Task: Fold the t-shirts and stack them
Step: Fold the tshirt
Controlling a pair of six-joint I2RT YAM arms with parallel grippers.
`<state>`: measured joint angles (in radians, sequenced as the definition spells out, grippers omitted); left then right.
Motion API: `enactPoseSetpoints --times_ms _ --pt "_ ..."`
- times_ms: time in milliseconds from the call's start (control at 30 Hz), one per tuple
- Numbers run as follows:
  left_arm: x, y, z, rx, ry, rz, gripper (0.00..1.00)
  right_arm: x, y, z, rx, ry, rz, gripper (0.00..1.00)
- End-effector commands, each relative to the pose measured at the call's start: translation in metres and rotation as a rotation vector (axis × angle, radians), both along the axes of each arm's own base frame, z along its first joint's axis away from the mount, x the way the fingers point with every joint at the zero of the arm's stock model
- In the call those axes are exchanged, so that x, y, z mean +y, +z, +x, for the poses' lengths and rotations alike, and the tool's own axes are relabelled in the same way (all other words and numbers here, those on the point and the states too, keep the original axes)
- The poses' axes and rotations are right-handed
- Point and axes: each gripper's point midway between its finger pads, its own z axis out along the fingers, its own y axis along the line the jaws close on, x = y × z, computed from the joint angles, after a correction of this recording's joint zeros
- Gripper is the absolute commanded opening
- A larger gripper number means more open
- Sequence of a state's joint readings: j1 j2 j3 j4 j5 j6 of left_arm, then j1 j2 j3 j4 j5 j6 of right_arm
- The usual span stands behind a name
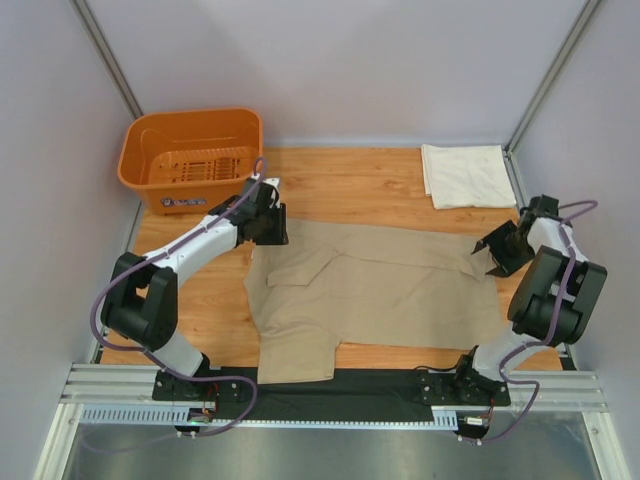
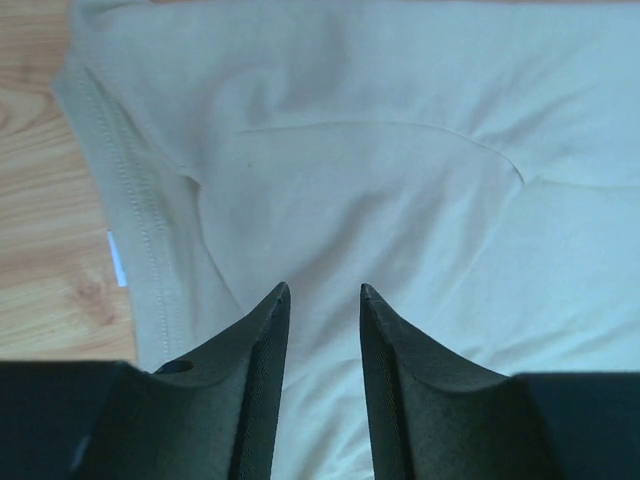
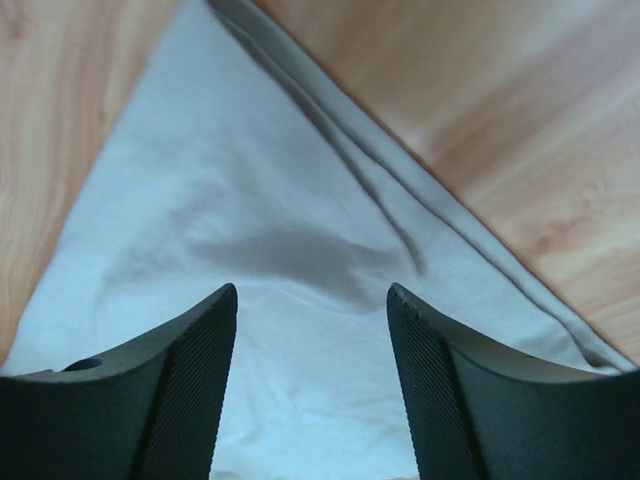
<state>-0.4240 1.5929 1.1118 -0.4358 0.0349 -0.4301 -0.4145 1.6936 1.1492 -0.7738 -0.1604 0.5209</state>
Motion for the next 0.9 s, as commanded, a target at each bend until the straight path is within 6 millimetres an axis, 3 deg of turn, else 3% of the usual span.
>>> enactPoseSetpoints --times_ms 0,167,433,767,867 --pt "-0.016 0.019 0.001 -0.065 -0.085 -0.075 0.42 0.015 0.021 0.008 -0.195 -0.035 0.129 0.65" --pt "-0.016 0.015 -0.017 -0.032 -0.143 -0.083 0.44 0.022 0.019 -0.003 -0.217 -0.084 0.155 0.64" --pt "-0.012 0.001 -0.053 0.067 -0.212 -0.105 0.52 0.026 -0.004 -0.021 -0.185 -0.192 0.172 0.61" --pt "0.016 -0.012 -0.078 0.137 -0.19 -0.089 0.57 0.02 -0.018 -0.013 -0.208 -0.248 0.183 0.55" --pt "0.014 -0.015 -0.08 0.151 -0.203 -0.112 0.66 0.016 -0.021 -0.013 -0.192 -0.248 0.169 0.52"
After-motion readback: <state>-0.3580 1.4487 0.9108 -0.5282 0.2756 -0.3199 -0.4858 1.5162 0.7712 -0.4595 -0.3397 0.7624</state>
